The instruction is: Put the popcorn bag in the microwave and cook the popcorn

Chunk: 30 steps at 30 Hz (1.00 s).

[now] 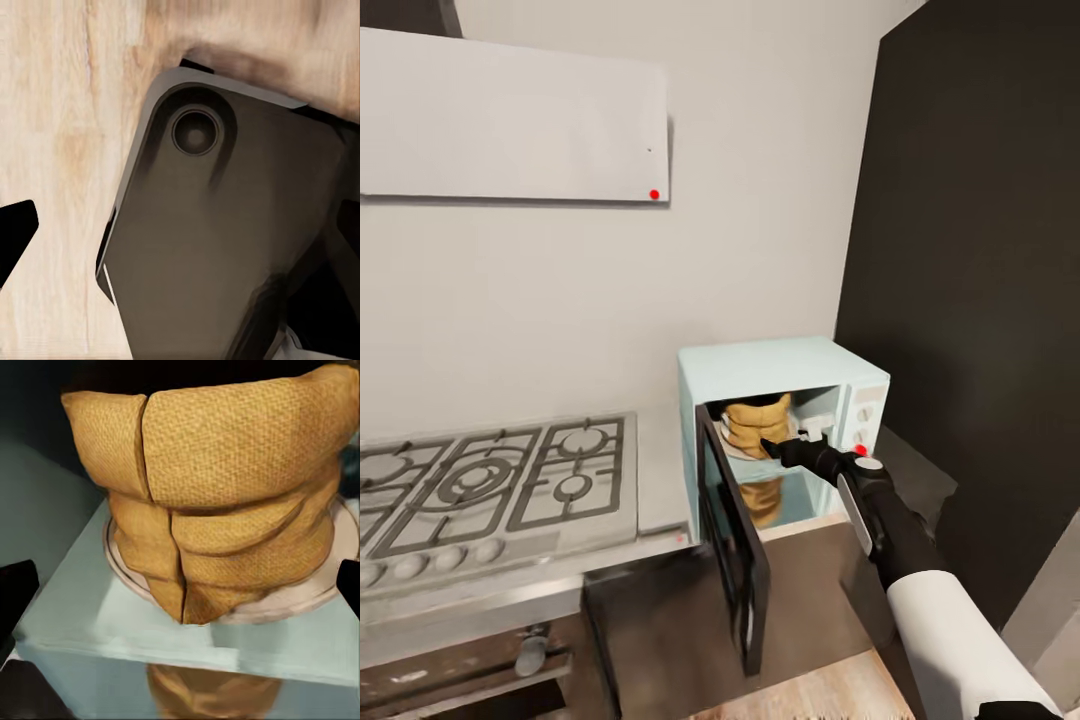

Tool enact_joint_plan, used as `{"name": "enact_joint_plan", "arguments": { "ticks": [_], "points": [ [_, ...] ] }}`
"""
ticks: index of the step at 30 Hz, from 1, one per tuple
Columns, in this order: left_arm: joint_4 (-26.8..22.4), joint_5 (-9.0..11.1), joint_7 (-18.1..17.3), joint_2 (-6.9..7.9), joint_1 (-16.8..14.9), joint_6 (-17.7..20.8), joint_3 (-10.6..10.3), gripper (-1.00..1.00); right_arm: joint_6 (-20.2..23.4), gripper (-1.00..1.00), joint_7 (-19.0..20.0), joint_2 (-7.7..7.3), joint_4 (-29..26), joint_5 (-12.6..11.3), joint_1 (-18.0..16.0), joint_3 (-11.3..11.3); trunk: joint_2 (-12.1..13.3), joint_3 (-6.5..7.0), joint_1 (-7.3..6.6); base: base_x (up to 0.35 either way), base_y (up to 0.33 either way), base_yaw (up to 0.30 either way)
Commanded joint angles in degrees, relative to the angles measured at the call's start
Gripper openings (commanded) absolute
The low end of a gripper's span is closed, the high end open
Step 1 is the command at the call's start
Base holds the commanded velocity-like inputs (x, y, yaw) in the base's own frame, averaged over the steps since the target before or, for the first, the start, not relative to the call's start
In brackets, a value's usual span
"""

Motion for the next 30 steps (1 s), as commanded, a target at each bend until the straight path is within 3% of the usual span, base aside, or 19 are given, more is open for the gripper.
{"name": "enact_joint_plan", "arguments": {
  "ticks": [1, 12, 23, 30],
  "points": [
    [-0.09, -0.04, 0.06, -0.01, 0.01, -0.06, 0.32, 1.00, 0.27, 1.00, 0.27, 0.03, -0.08, 0.33, -0.03, -0.07, -0.05, -0.06, -0.03, -0.318, 0.000, 0.000],
    [-0.09, -0.04, 0.01, -0.01, 0.00, -0.06, 0.32, 1.00, 0.19, 1.00, -0.07, -0.06, -0.08, 0.65, -0.03, -0.17, -0.05, -0.06, -0.03, -0.300, 0.000, 0.000],
    [-0.09, -0.04, 0.04, 0.07, 0.00, -0.06, 0.32, 1.00, 0.20, 1.00, -0.17, -0.06, -0.08, 0.65, -0.03, -0.25, -0.05, -0.06, -0.03, -0.021, -0.003, 0.000],
    [-0.09, -0.11, 0.06, -0.01, 0.01, -0.10, 0.41, 1.00, 0.25, 1.00, -0.17, -0.15, -0.08, 0.58, -0.03, -0.26, -0.05, -0.06, -0.03, -0.222, -0.142, 0.000]
  ]
}}
